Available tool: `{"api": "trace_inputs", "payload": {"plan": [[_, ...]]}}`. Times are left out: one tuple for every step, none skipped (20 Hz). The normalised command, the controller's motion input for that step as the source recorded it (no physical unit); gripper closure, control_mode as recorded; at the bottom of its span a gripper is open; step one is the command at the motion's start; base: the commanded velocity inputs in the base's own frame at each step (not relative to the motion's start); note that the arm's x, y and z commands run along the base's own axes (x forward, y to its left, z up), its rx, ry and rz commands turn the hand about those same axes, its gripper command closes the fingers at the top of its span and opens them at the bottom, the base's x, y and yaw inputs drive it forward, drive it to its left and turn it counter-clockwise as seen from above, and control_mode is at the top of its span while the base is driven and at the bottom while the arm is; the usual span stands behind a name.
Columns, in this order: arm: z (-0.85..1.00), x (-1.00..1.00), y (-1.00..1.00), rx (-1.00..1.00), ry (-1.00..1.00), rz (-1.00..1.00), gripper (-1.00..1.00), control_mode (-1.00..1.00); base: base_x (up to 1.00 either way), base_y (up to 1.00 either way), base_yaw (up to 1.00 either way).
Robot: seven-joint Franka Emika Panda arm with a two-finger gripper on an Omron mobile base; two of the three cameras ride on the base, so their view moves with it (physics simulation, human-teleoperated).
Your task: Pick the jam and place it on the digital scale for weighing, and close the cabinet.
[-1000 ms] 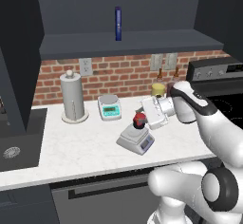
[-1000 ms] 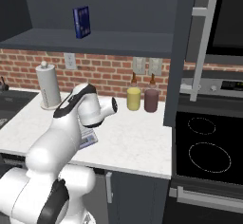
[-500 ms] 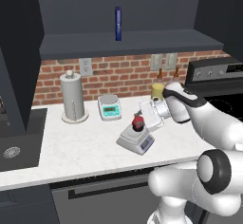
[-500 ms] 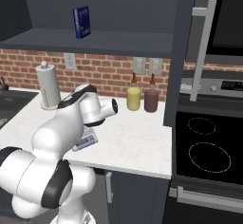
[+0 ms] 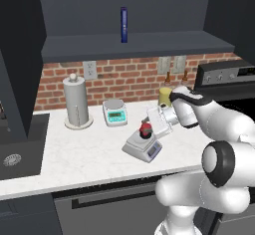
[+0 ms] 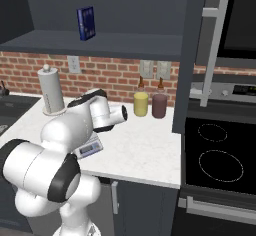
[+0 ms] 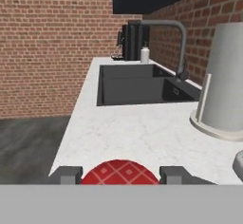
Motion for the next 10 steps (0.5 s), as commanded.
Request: {"api": "trace_inputs", "payload": {"plan": [[-0.18, 0.0, 0.0, 0.0, 0.0, 0.0, 1.0, -1.0, 0.0, 0.0, 0.0], [-0.19, 0.0, 0.0, 0.0, 0.0, 0.0, 1.0, -1.0, 0.0, 0.0, 0.0], [-0.19, 0.0, 0.0, 0.0, 0.01, 0.0, 1.0, -1.0, 0.0, 0.0, 0.0], [-0.24, 0.06, 0.0, 0.0, 0.03, 0.0, 1.0, -1.0, 0.0, 0.0, 0.0], [-0.23, 0.12, 0.0, 0.0, 0.0, 0.0, 1.0, -1.0, 0.0, 0.0, 0.0], [-0.18, 0.16, 0.0, 0.0, 0.0, 0.0, 1.0, -1.0, 0.0, 0.0, 0.0], [-0.16, 0.18, 0.0, 0.0, 0.0, 0.0, 1.0, -1.0, 0.0, 0.0, 0.0], [-0.12, 0.19, 0.0, 0.0, 0.0, 0.0, 1.0, -1.0, 0.0, 0.0, 0.0], [-0.11, 0.14, 0.0, 0.0, 0.0, 0.0, 1.0, -1.0, 0.0, 0.0, 0.0], [-0.11, 0.07, 0.0, 0.0, 0.0, 0.0, 1.0, -1.0, 0.0, 0.0, 0.0]]}}
